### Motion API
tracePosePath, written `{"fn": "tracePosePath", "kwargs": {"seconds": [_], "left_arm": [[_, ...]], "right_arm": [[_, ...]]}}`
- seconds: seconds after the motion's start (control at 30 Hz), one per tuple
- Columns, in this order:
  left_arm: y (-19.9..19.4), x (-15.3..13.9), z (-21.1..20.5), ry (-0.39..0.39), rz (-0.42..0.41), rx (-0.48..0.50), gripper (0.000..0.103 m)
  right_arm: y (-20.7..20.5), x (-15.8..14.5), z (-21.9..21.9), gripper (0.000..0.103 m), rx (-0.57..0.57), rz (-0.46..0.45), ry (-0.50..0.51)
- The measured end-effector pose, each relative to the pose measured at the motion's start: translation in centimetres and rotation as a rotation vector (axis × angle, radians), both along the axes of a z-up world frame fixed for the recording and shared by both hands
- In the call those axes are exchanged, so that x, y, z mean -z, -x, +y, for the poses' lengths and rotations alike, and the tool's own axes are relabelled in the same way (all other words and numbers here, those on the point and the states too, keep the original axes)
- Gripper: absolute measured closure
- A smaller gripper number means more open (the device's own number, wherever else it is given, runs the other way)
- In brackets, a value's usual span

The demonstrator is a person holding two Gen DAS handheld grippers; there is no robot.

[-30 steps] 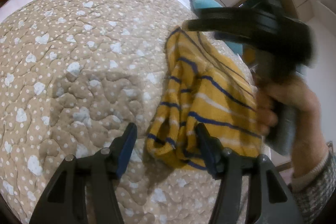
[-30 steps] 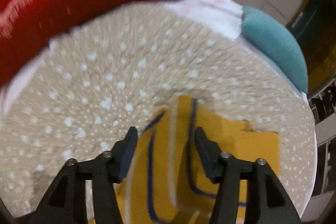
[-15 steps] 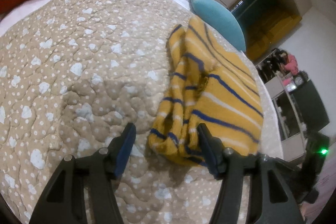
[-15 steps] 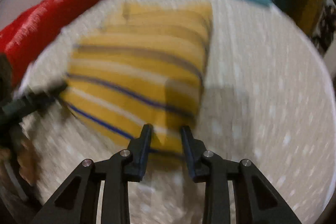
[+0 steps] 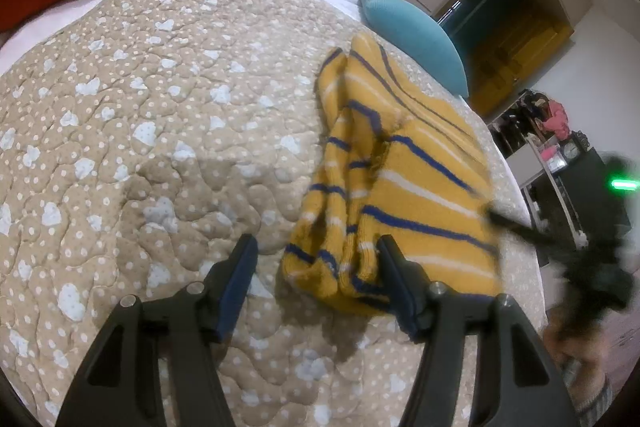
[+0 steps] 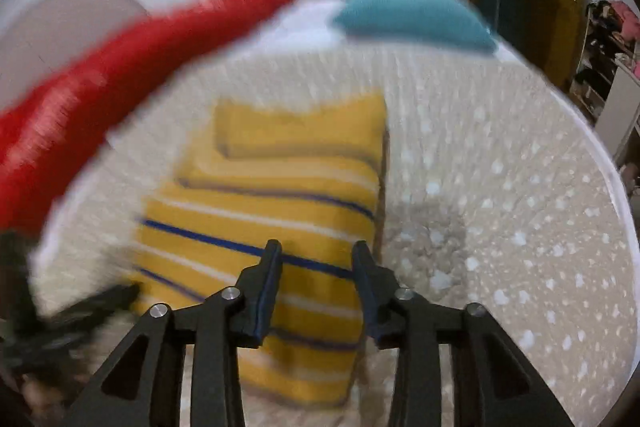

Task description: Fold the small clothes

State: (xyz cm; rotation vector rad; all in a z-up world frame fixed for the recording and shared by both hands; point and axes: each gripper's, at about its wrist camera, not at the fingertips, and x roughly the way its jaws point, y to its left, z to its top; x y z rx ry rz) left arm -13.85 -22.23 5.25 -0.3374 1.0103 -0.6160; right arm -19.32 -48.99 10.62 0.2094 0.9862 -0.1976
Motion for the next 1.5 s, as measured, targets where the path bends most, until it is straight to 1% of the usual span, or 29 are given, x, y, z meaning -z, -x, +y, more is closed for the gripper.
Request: {"fn": "tracePosePath", "kwargs": {"seconds": [0.03,0.07,0.1,0.13,0.17,0.23,0.27,0.33,0.4,0.47,0.5,0.57,0.6,0.67,0.73,0.77,0.83,0.93,0.97,1.03,1.07,1.1,1.13,1.2,1.27,1.33,1.4,1.43,1.5], "left_arm": [[0.0,0.0,0.1,0.002,0.002,0.001,0.042],[0.0,0.0,0.1,0.002,0.005,0.001,0.042],[0.0,-0.1,0.2,0.0,0.01,0.002,0.042],[0.0,-0.3,0.2,-0.001,0.015,0.003,0.041],[0.1,-0.4,0.3,-0.001,0.02,0.004,0.039],[0.2,-1.2,0.8,0.016,0.024,0.006,0.039],[0.2,-1.7,1.3,0.036,0.017,-0.001,0.038],[0.1,-2.4,2.6,0.054,-0.001,-0.033,0.035],[-0.1,-3.1,4.3,0.05,-0.026,-0.085,0.032],[-0.4,-3.4,5.6,0.042,-0.036,-0.131,0.031],[-0.6,-3.4,6.4,0.043,-0.033,-0.158,0.03],[-1.1,-3.2,7.2,0.044,-0.021,-0.188,0.03],[-1.4,-2.9,7.6,0.046,-0.007,-0.208,0.03],[-1.7,-2.6,7.8,0.048,0.011,-0.224,0.03],[-1.8,-2.3,7.8,0.041,0.022,-0.219,0.03],[-1.9,-2.2,7.8,0.038,0.024,-0.218,0.03],[-1.8,-2.2,7.9,0.036,0.022,-0.218,0.029],[-1.8,-2.1,8.2,0.036,0.027,-0.234,0.027],[-1.9,-1.9,8.4,0.038,0.033,-0.242,0.027],[-2.0,-1.7,8.6,0.039,0.042,-0.248,0.027],[-2.0,-1.7,8.6,0.037,0.044,-0.25,0.027],[-2.0,-1.8,8.9,0.038,0.042,-0.256,0.027],[-2.0,-1.9,9.0,0.039,0.037,-0.26,0.027],[-2.0,-2.1,9.2,0.031,0.022,-0.271,0.027],[-2.0,-2.1,9.4,0.031,0.02,-0.281,0.027],[-2.2,-1.9,9.3,0.038,0.032,-0.28,0.027],[-2.2,-1.7,9.1,0.033,0.038,-0.274,0.027],[-2.2,-1.7,9.0,0.031,0.039,-0.271,0.027],[-2.2,-1.7,9.2,0.033,0.034,-0.277,0.027]], "right_arm": [[-0.8,1.0,-0.4,0.044,0.014,0.057,-0.007],[-0.9,0.8,-0.9,0.045,0.041,0.05,-0.032],[-0.7,-0.4,-1.2,0.048,0.066,0.012,-0.074],[-0.5,-1.5,-1.1,0.052,0.072,-0.026,-0.08],[-0.5,-2.9,-0.6,0.052,0.059,-0.078,-0.076],[-1.1,-4.2,0.4,0.053,0.026,-0.126,-0.064],[-1.5,-4.1,0.8,0.054,0.017,-0.131,-0.068],[-2.9,-2.1,1.5,0.057,-0.009,-0.077,-0.098],[-4.4,0.7,2.3,0.057,-0.025,0.0,-0.039],[-4.5,-0.2,3.1,0.059,-0.013,-0.025,0.007],[-4.2,-1.4,3.8,0.061,-0.017,-0.067,0.005],[-4.1,-2.8,5.5,0.061,-0.067,-0.121,-0.003],[-4.4,-2.9,6.4,0.061,-0.09,-0.124,0.014],[-5.9,-1.9,8.7,0.061,-0.159,-0.087,0.037],[-7.9,0.9,10.3,0.06,-0.2,0.018,0.095],[-8.4,1.4,10.8,0.06,-0.214,0.027,0.131],[-8.8,0.4,11.2,0.062,-0.199,0.035,0.152],[-8.2,-1.7,10.8,0.063,-0.199,-0.05,0.054],[-8.1,-1.7,10.9,0.063,-0.203,-0.049,0.039],[-8.8,0.7,11.6,0.061,-0.242,0.029,0.033],[-8.7,1.3,12.1,0.062,-0.261,0.035,0.061],[-8.3,0.7,12.4,0.062,-0.26,0.013,0.081],[-8.0,0.0,12.4,0.061,-0.257,-0.002,0.067],[-6.9,-1.6,12.0,0.061,-0.275,-0.072,-0.047],[-5.7,-2.5,12.1,0.061,-0.274,-0.111,-0.105],[-5.1,-1.3,11.5,0.061,-0.276,-0.096,-0.24],[-4.1,1.9,11.5,0.061,-0.278,-0.01,-0.451],[-2.9,3.8,11.9,0.061,-0.277,0.029,-0.505],[-0.9,3.7,12.7,0.061,-0.318,0.003,-0.475]]}}
